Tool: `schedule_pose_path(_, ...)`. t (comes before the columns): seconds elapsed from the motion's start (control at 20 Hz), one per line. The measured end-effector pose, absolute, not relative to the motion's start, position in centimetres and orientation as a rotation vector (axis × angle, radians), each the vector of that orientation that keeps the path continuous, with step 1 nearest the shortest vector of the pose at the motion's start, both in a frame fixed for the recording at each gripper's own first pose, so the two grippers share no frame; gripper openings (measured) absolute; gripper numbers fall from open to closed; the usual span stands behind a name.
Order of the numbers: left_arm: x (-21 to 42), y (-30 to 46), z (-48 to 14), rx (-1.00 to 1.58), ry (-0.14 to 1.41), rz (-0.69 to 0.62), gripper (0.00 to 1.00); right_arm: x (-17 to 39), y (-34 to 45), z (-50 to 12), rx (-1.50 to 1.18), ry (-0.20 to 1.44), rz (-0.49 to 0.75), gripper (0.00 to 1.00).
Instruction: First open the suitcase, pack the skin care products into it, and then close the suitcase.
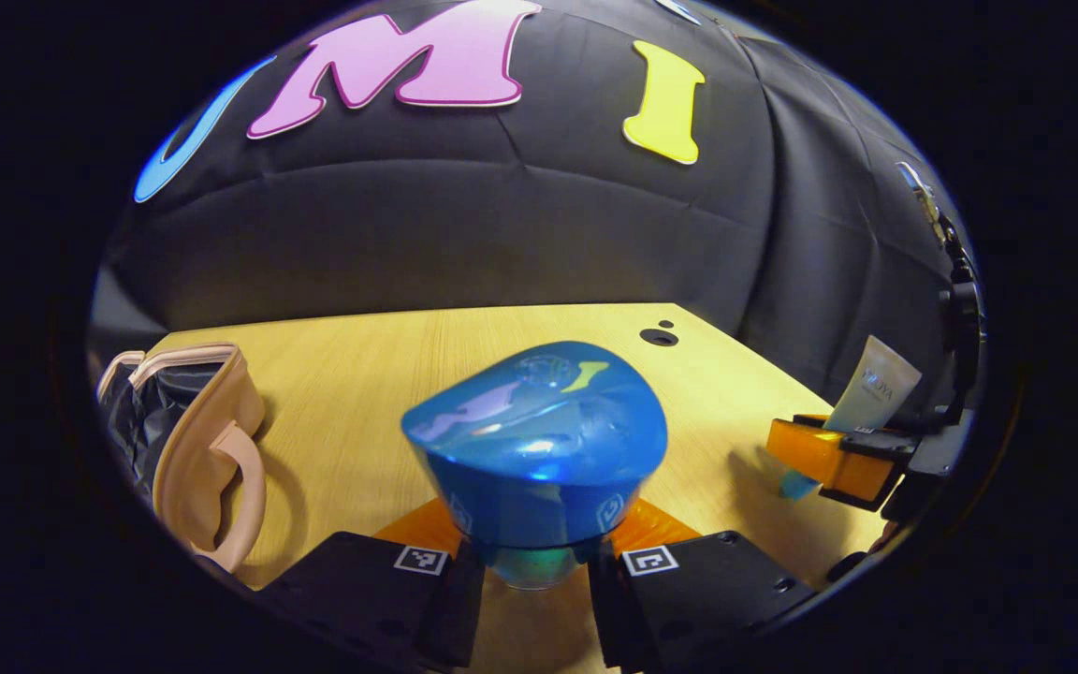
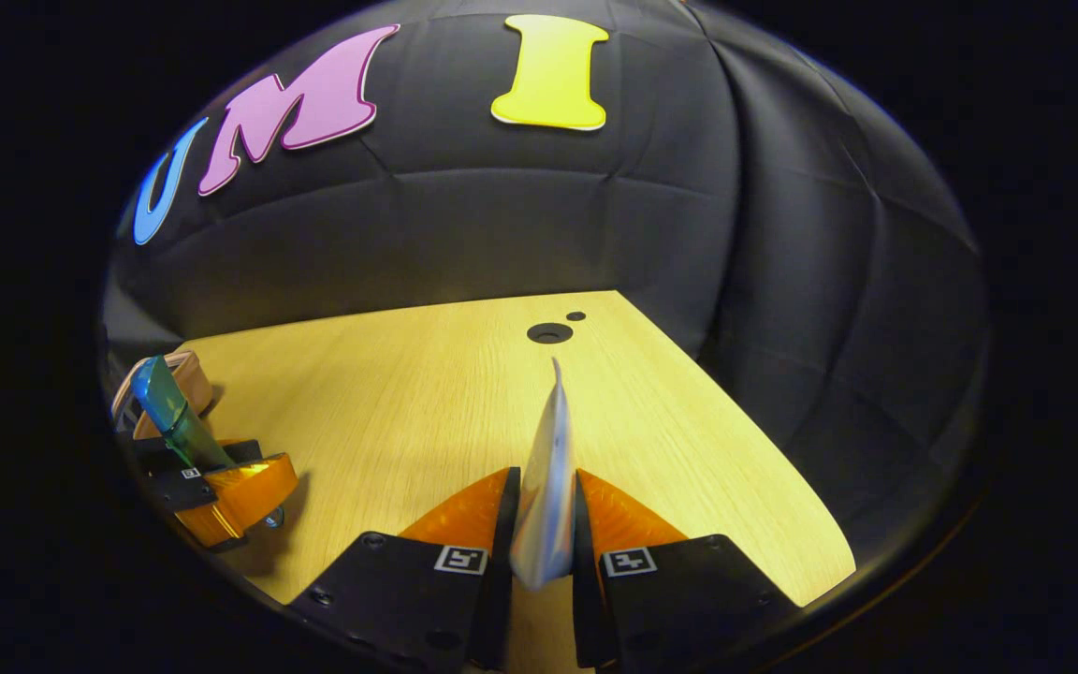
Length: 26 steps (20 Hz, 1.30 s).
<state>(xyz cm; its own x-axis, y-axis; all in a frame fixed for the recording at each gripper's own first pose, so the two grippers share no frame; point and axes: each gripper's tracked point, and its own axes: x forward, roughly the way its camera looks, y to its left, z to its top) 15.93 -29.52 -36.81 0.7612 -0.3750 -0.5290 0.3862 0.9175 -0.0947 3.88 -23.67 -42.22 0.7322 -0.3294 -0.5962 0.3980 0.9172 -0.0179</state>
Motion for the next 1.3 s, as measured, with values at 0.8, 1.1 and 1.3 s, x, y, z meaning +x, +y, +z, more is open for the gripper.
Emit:
schedule_pose_path(0.8,14.1,-3.4,-23.7,0.049,0.609,-0.149,0.53,5.4,-10.4,-25.3,0.121,0.501,-0.157,0.29)
schedule_pose_path(1.1,13.3,5.5,-30.3,0.059,0.938,-0.117,0.53,5.0,-1.6,-21.9,0.166,0.496,-0.014,0.29)
schedule_pose_path(1.3,13.0,5.9,-33.7,0.038,1.128,-0.14,0.53,5.0,3.5,-20.0,0.201,0.481,0.072,0.29)
